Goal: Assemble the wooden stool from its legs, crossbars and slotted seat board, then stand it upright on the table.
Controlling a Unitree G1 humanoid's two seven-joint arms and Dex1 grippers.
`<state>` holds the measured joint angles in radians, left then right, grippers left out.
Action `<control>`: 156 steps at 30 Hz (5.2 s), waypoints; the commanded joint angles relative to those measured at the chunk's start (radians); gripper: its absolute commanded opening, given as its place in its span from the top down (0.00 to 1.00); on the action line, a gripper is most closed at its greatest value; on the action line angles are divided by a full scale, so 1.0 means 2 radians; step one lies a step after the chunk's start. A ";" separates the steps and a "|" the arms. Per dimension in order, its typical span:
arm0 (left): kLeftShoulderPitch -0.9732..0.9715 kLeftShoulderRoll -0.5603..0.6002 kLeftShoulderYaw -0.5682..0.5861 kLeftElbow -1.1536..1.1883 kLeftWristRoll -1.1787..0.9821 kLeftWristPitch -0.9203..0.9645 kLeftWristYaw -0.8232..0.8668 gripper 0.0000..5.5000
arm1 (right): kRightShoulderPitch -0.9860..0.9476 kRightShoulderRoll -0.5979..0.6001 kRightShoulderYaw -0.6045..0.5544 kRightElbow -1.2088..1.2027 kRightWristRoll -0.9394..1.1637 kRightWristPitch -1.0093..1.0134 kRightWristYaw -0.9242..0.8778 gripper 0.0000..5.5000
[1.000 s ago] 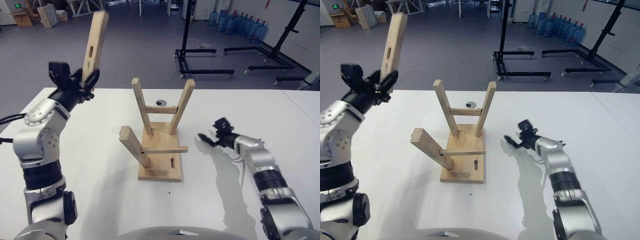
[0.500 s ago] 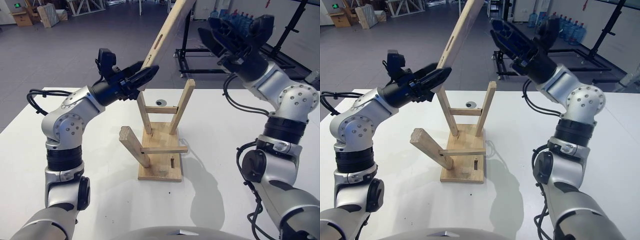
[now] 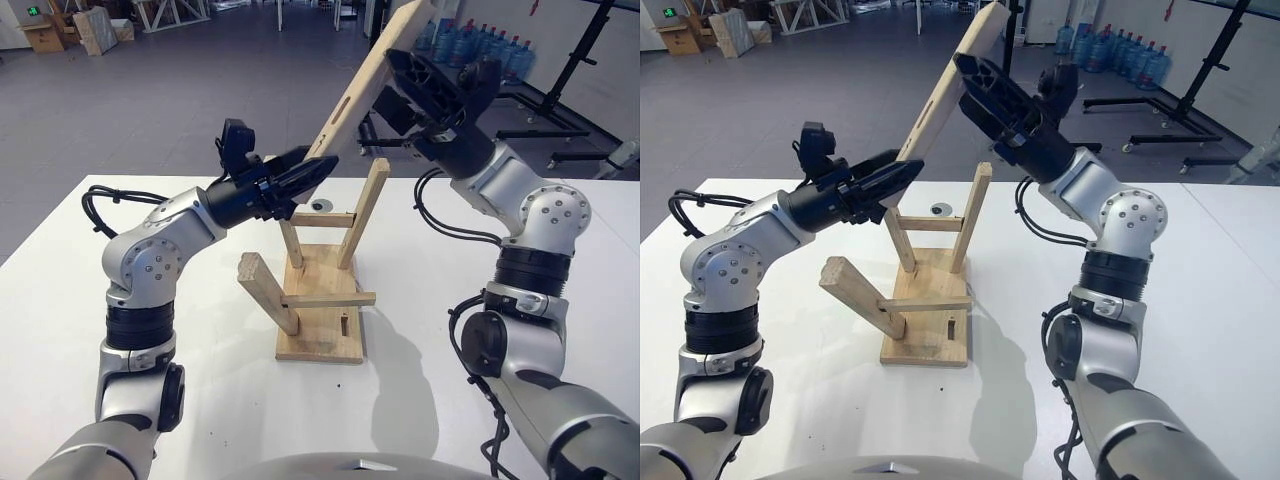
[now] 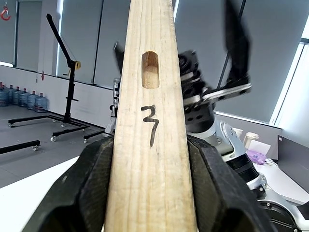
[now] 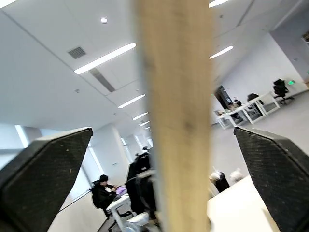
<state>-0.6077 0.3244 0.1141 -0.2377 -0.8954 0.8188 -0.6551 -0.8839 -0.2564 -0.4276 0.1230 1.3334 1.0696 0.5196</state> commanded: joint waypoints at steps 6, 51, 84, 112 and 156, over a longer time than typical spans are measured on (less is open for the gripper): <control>0.023 -0.006 -0.011 -0.033 -0.041 0.022 0.003 0.63 | 0.007 0.008 0.017 -0.006 0.013 -0.011 -0.009 0.02; -0.011 0.047 0.098 -0.039 -0.059 -0.020 0.067 0.22 | 0.083 -0.033 0.049 -0.037 -0.094 -0.105 0.045 0.61; 0.160 0.039 0.128 -0.062 -0.105 -0.025 0.210 0.02 | 0.490 -0.024 0.158 -0.169 -0.310 -0.448 0.313 0.61; 0.177 0.022 0.102 -0.069 -0.094 -0.040 0.206 0.02 | 0.449 -0.071 0.182 -0.138 -0.314 -0.444 0.306 0.61; 0.136 0.063 0.109 -0.050 -0.014 -0.077 0.187 0.02 | 0.467 -0.041 0.220 -0.213 -0.377 -0.530 0.242 0.61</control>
<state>-0.3356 0.4494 0.3370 -0.3437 -0.9331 0.6663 -0.2737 0.0654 -0.3444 0.0103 -0.2807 0.5832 0.0344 1.0126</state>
